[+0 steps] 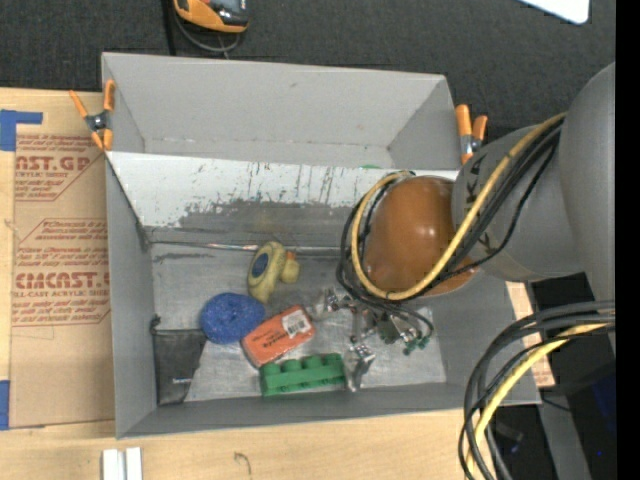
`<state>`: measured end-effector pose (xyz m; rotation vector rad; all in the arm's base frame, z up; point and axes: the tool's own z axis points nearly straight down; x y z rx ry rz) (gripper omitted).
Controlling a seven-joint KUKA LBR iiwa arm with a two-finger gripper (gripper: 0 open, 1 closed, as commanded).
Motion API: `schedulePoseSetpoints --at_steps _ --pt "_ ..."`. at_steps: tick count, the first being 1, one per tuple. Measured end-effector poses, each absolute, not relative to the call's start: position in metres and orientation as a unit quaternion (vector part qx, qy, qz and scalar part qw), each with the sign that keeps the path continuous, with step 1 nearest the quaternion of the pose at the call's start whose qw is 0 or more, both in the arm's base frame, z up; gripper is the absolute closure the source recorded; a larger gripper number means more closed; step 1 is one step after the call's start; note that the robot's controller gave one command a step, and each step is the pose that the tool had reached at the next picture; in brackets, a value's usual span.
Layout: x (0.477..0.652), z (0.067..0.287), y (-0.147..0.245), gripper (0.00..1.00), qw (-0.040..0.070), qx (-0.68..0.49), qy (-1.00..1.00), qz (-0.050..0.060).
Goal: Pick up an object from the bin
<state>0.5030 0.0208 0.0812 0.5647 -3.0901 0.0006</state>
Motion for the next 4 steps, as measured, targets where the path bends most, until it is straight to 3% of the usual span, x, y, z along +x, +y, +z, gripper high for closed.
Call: schedulePoseSetpoints --at_steps 1,2,3,4 --pt "0.501 0.076 0.036 0.00 0.000 0.102 -0.995 -0.001" --pt "0.497 0.075 0.087 1.00 -0.005 0.281 -0.960 0.001" --pt "0.497 0.075 0.087 1.00 -0.005 0.281 -0.960 0.001" --pt "0.506 0.274 0.068 1.00 -0.001 0.258 -0.966 0.000"
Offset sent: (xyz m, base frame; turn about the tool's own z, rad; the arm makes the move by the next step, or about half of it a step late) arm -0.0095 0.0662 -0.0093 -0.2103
